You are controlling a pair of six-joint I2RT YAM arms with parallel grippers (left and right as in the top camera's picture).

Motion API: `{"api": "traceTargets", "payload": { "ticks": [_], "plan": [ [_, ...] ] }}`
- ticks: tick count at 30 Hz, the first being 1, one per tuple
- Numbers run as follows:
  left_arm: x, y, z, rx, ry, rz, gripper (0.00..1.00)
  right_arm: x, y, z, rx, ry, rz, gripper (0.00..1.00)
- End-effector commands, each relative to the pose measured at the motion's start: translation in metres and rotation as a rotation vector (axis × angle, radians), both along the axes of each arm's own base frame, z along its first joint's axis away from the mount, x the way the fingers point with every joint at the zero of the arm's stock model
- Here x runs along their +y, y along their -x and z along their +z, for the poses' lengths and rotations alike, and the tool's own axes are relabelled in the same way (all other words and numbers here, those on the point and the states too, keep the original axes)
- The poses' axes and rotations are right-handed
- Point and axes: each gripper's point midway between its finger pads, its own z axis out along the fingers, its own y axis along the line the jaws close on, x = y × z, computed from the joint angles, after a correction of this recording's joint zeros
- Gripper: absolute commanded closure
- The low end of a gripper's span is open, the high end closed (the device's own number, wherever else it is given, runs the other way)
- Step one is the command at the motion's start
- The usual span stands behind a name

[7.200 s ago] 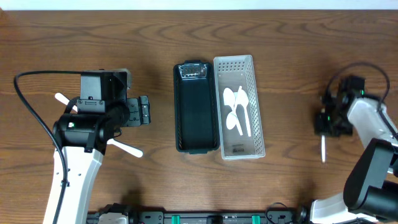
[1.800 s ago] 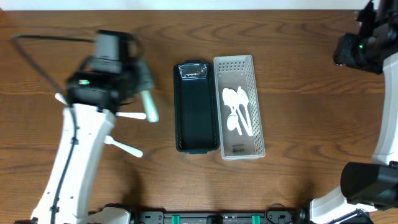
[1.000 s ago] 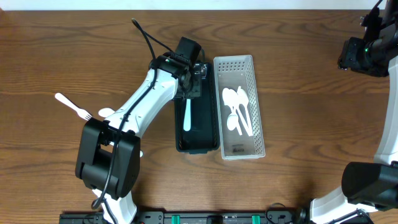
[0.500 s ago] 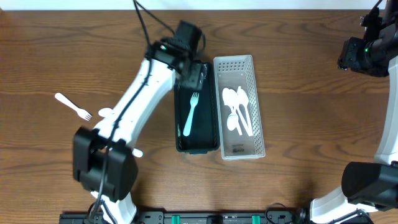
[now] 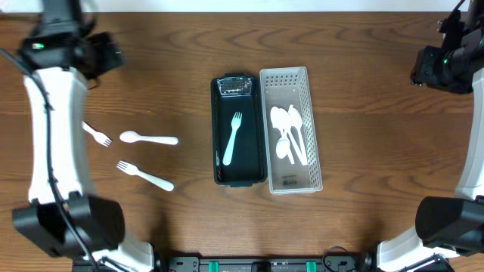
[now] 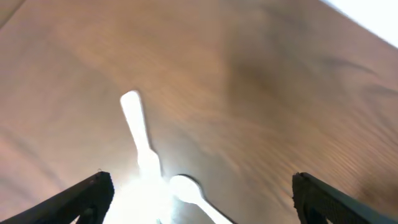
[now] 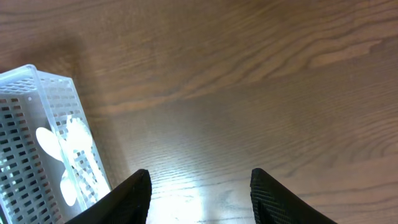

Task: Pack container
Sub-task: 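Move the left gripper to the next white fork and grasp it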

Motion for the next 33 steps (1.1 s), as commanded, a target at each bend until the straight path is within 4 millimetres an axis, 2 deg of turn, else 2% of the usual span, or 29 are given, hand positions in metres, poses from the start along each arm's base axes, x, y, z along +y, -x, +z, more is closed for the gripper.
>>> {"api": "traceTargets", "payload": {
  "ticks": [1,4,7,10,16,21,33],
  "plan": [
    [0.038,0.01,-0.035,0.053,0.083,0.182,0.03,-0.003,0.002,0.004,-0.005,0.007,0.007,0.46],
    [0.057,0.013,-0.064,0.096,0.169,0.225,0.03,-0.003,0.002,0.004,-0.003,0.006,0.007,0.46],
    [0.067,0.015,-0.097,0.143,0.263,0.251,0.03,-0.003,0.002,0.004,-0.003,0.006,0.007,0.46],
    [0.07,0.016,-0.132,0.197,0.358,0.268,0.03,-0.002,0.003,0.004,0.0,0.006,0.007,0.46],
    [0.065,0.024,-0.188,0.322,0.451,0.289,0.03,-0.002,0.006,0.002,0.015,0.002,0.006,0.46],
    [0.062,0.03,-0.212,0.382,0.471,0.298,0.03,-0.001,0.008,0.001,0.024,0.0,0.006,0.45],
    [0.061,0.04,-0.235,0.419,0.464,0.269,0.03,0.0,0.012,0.0,0.038,-0.003,0.006,0.46]
  ]
}}
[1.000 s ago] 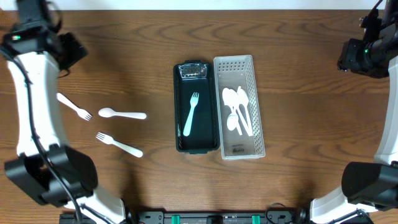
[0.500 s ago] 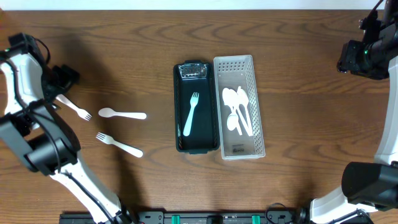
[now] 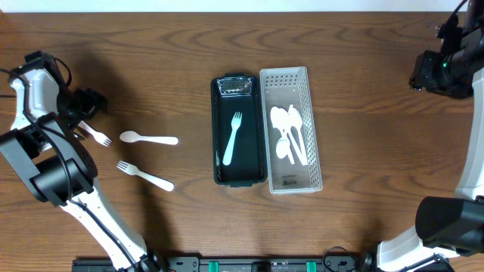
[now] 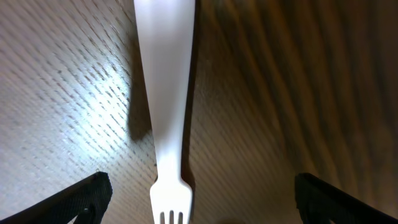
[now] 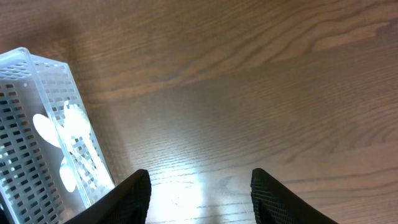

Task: Pack container
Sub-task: 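Move the left gripper to the next white fork and grasp it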

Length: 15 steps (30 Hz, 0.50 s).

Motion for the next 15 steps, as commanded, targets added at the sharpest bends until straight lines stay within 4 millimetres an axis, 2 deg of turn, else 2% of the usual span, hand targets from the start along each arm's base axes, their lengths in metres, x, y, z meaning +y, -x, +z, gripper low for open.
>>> {"api": "traceTargets", "payload": {
  "ticks": [1,10,14,15],
  "plan": [
    [-0.002,0.01,-0.016,0.035,0.014,-0.025,0.03,-0.003,0.001,0.004,-0.007,0.007,0.006,0.45],
    [-0.004,0.016,-0.034,0.037,0.01,-0.041,0.05,-0.003,0.003,0.003,0.002,0.009,0.004,0.45],
    [-0.002,0.017,-0.034,0.045,-0.006,-0.059,0.17,-0.004,0.003,0.003,0.003,0.011,0.004,0.45],
    [-0.002,0.017,-0.034,0.044,-0.006,-0.067,0.24,-0.004,0.003,0.003,0.003,0.011,0.004,0.45]
  ]
}}
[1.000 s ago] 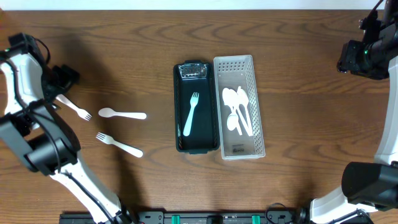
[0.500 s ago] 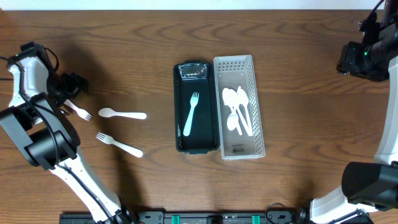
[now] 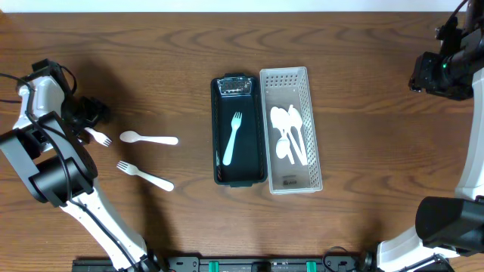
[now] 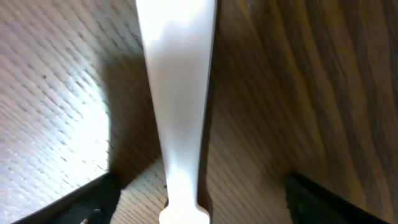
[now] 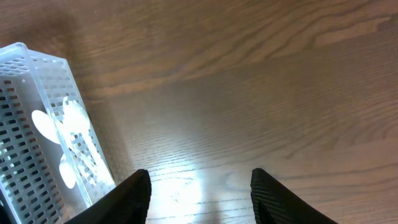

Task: Pack container
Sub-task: 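Move the left gripper to the next white fork and grasp it, then lift the fork and lower it into the green basket, open left gripper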

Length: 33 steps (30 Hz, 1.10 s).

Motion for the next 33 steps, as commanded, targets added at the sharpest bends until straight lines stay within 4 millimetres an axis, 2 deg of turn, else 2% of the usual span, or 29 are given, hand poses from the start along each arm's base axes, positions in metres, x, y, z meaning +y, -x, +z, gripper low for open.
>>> {"api": "traceTargets", "payload": {
  "ticks": [1,6,9,15,17,21,25,28,31,33],
  "plan": [
    [-0.003,0.009,-0.014,0.032,0.019,-0.035,0.31,-0.004,0.0,0.005,-0.011,0.014,0.004,0.45],
    [-0.003,0.009,-0.014,0.032,0.019,-0.035,0.5,-0.004,0.001,0.004,-0.009,0.013,0.004,0.45],
    [-0.003,0.009,-0.014,0.031,0.019,-0.035,0.66,-0.004,0.001,0.004,-0.007,0.013,0.004,0.45],
    [-0.002,0.008,-0.014,0.029,0.017,-0.035,0.76,-0.004,0.002,0.004,-0.004,0.012,0.004,0.45],
    [-0.002,0.008,-0.013,0.027,0.017,-0.035,0.85,-0.004,0.002,0.004,-0.004,0.012,0.004,0.46],
    [-0.002,0.005,-0.004,0.012,0.008,-0.037,0.92,-0.004,0.002,0.004,-0.004,0.012,0.004,0.46],
    [-0.006,0.0,0.022,-0.029,-0.014,-0.051,0.94,-0.004,0.002,0.004,-0.004,0.012,0.004,0.46],
    [-0.019,-0.006,0.057,-0.08,-0.04,-0.092,0.94,-0.004,0.002,0.004,-0.005,0.012,0.004,0.45],
    [-0.051,-0.014,0.101,-0.159,-0.053,-0.198,0.94,-0.004,0.0,0.005,-0.012,0.014,0.004,0.45],
    [-0.09,-0.02,0.137,-0.241,-0.052,-0.314,0.94,-0.005,-0.001,0.005,-0.019,0.015,0.003,0.45]
  ]
}}
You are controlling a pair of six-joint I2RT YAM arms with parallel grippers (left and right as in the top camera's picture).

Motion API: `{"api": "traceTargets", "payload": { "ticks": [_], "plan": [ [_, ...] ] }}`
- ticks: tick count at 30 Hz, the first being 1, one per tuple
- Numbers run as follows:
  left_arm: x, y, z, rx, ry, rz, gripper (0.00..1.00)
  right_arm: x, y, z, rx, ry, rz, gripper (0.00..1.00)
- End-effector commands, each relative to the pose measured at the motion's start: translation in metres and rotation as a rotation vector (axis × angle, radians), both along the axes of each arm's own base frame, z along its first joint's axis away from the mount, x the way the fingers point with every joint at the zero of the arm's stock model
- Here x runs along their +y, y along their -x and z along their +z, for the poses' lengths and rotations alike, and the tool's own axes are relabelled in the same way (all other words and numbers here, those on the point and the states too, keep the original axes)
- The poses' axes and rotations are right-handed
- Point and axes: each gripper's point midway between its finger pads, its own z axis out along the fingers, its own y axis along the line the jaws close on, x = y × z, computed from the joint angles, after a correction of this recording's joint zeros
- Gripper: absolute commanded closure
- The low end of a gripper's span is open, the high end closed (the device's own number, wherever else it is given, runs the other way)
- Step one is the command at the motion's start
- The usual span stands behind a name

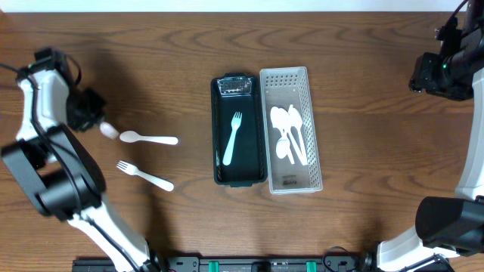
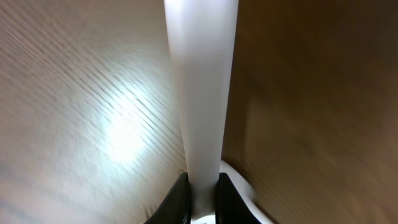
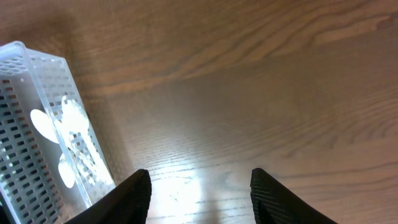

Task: Pack container
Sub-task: 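Lift the fork and lower it into the green basket, open left gripper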

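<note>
My left gripper [image 1: 94,119] is shut on a white plastic fork [image 2: 200,87] at the table's left side. In the left wrist view the fork's handle runs up from between the dark fingertips [image 2: 178,198]. From overhead only a white end of that fork [image 1: 110,130] shows beside the gripper. The black container [image 1: 218,136] in the middle holds one white fork [image 1: 232,140]. A white spoon [image 1: 150,139] and another white fork [image 1: 145,176] lie on the wood to its left. My right gripper [image 3: 202,199] stands open over bare wood at the far right.
A white slotted basket [image 1: 313,136] with several white spoons [image 1: 290,132] touches the container's right side; it also shows at the left edge of the right wrist view as the basket [image 3: 25,99]. The table is dark brown wood [image 1: 378,151].
My left gripper was open around the small fork lying on the table. Now it is shut on that fork's handle, and the fork is no longer flat on the wood. The right arm has not moved.
My left gripper was open and high over the loose cutlery on the left. Then it was low, with the small fork's handle between its open fingers, and lower again a moment later. Now it is shut on the fork. The right gripper stayed open at the far right.
</note>
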Motion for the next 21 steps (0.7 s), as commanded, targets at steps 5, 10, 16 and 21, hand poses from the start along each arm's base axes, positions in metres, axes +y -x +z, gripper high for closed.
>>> {"api": "traceTargets", "payload": {
  "ticks": [5,10,16,21],
  "plan": [
    [-0.141,-0.016,0.131,-0.32,-0.044,-0.404,0.94,-0.004,-0.002,0.005,-0.021,0.012,0.004,0.45],
    [-0.241,-0.005,0.159,-0.425,-0.016,-0.652,0.95,-0.004,-0.002,0.005,-0.021,0.013,0.005,0.45],
    [-0.322,0.008,0.131,-0.373,0.026,-0.854,0.94,-0.004,-0.002,0.005,-0.019,0.012,0.005,0.45],
    [-0.351,0.014,0.074,-0.222,0.04,-0.92,0.94,-0.004,-0.001,0.005,-0.016,0.011,0.005,0.45]
  ]
}}
